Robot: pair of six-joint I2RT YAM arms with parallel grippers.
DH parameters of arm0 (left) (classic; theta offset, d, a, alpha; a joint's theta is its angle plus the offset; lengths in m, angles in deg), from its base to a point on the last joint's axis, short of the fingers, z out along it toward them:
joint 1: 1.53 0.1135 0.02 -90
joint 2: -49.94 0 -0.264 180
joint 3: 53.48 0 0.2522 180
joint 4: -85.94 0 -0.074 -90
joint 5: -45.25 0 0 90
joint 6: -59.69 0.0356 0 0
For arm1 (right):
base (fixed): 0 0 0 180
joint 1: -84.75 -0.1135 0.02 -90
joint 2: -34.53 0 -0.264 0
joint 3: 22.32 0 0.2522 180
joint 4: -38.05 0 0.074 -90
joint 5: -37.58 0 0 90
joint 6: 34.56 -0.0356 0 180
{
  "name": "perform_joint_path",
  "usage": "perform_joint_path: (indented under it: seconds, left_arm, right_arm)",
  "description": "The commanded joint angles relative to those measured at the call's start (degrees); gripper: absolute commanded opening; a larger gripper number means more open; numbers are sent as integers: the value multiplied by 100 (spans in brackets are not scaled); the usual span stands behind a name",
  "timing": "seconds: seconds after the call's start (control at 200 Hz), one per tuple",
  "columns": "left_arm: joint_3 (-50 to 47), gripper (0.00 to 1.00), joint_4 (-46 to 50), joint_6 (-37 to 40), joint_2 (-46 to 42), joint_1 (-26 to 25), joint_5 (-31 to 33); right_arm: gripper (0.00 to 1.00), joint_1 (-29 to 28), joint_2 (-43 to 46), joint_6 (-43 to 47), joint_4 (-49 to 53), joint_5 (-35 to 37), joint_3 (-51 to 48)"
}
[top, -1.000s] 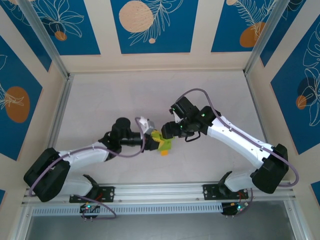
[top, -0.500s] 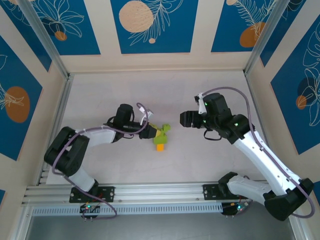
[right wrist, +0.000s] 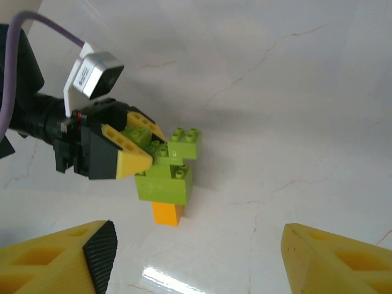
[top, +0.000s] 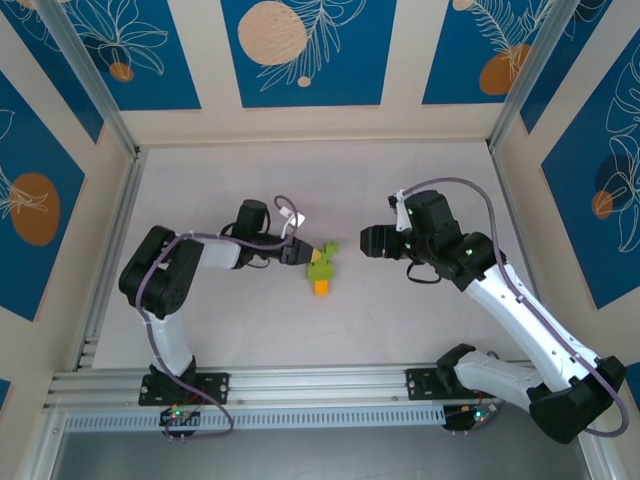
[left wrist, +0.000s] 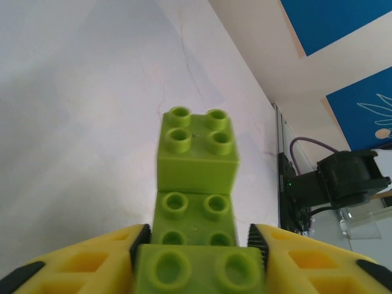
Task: Assemble a carrot with lego
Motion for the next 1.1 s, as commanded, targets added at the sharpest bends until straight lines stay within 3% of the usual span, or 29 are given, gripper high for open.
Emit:
perform_joint_path:
  seconds: [0.0, 0.275, 0.38, 0.53, 0.66, 0.765, 0.87, 0.98, 1.095]
  left_arm:
    - [281, 53, -140, -128, 311, 167, -370]
    - [703, 80, -197, -218, 883, 299, -547]
    - [919, 98, 160, -15, 987, 333, -456]
    - [1151, 99, 872, 270, 1096, 592, -127]
    - [1350, 99, 1923, 632, 1166, 900, 819]
    - [1250, 99, 1983, 575, 1054, 1122, 1380]
    - [811, 99, 1614, 544, 385, 1266, 2040]
    - [331, 99, 1136, 552, -457, 1348, 3222]
    - [-76, 99, 1109, 994, -1349, 1383, 4995]
  right_arm:
    - [72, 44, 24, 90, -49, -59, -50]
    - [71, 151, 95, 143, 7, -136, -128]
    - [71, 171, 127, 129, 22, -162, -173]
    - [71, 199, 238, 133, 92, -157, -191]
    - [71, 222, 305, 155, 154, -123, -198]
    - [71, 224, 284, 244, 131, -3, -246]
    - [72, 246, 255, 595, -134, 491, -435]
    - [74, 534, 199, 1121, -1297, 1043, -1025]
    - [76, 1256, -157, 1327, -2977, 967, -1654]
